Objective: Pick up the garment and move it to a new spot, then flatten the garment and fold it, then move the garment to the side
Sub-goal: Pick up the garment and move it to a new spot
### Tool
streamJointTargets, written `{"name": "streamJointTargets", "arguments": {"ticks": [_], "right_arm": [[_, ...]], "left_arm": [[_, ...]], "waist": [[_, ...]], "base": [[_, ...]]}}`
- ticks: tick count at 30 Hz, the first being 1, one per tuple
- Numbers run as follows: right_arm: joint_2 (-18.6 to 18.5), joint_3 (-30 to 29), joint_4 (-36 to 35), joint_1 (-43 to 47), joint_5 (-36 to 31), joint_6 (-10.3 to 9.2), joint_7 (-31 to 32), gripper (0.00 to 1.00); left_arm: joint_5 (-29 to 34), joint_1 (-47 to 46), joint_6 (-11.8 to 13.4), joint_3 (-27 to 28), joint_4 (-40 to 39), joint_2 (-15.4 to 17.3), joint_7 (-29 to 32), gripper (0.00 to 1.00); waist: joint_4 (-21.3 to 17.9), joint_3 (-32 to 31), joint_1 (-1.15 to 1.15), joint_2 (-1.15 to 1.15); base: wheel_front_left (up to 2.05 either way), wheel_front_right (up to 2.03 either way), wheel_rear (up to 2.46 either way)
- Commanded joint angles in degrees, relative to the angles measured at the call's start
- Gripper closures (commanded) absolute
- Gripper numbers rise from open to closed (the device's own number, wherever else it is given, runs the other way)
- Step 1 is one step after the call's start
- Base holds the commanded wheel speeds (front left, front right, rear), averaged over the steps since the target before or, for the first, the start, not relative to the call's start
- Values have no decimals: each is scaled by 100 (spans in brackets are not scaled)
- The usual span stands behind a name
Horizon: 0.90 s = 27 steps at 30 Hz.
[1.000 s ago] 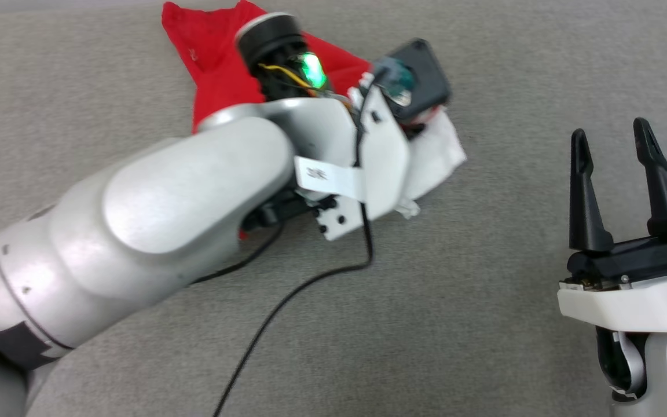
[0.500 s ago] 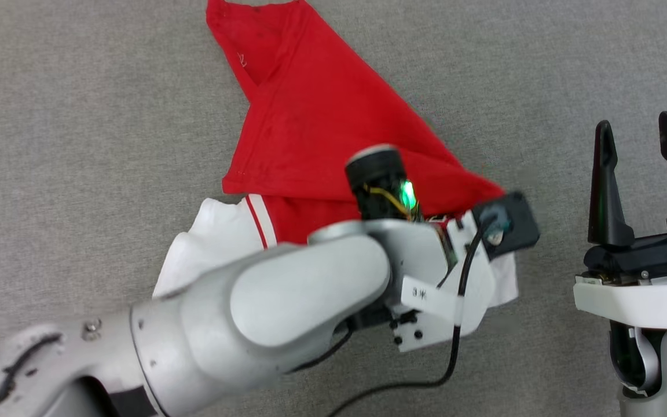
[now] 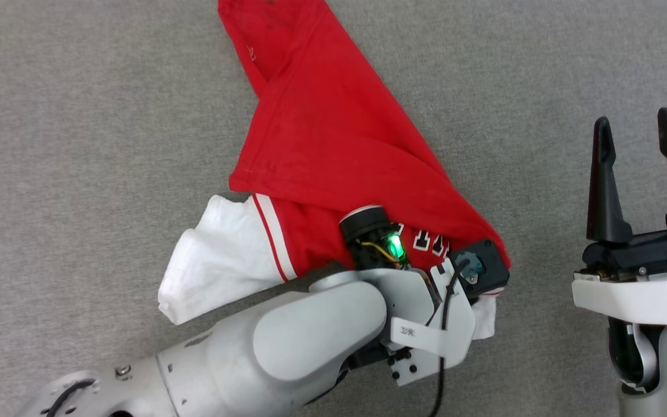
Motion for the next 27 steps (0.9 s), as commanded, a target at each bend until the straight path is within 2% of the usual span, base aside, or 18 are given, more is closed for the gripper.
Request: {"name": "streamJointTargets", "arguments": {"ticks": [1,8,12,15,22,27], "right_arm": [[14,6,24,53,-58,-4,-12,0],[13,-70,135,350,-154,-4,-12,0],[13,-110,187,542,-197,-4,-12,0],[13,-158,222,668,-235,-4,-12,0],[12,-227,282,925,-272,-4,-12,0],[12,-252,330,1048,-261,-4,-11,0]], "left_arm": [[91,-103,-3,-5,96,-29,-324,0],[217,-193,43,139,885,-317,-2445,0],[335,-21,328,368,1084,-359,-3261,0],[441,99,605,521,1142,-248,-3757,0],[625,556,1411,1132,923,223,-4222,0],[878,1196,1940,1941,297,640,-4258,0]], "waist": [[64,-127,0,0],[336,-754,0,0],[502,-1080,0,0],[639,-1294,0,0],[906,-1682,0,0],[1029,-1871,0,0]], "base": [[0,0,0],[0,0,0],[0,0,0],[0,0,0],[0,0,0],[0,0,0]]}}
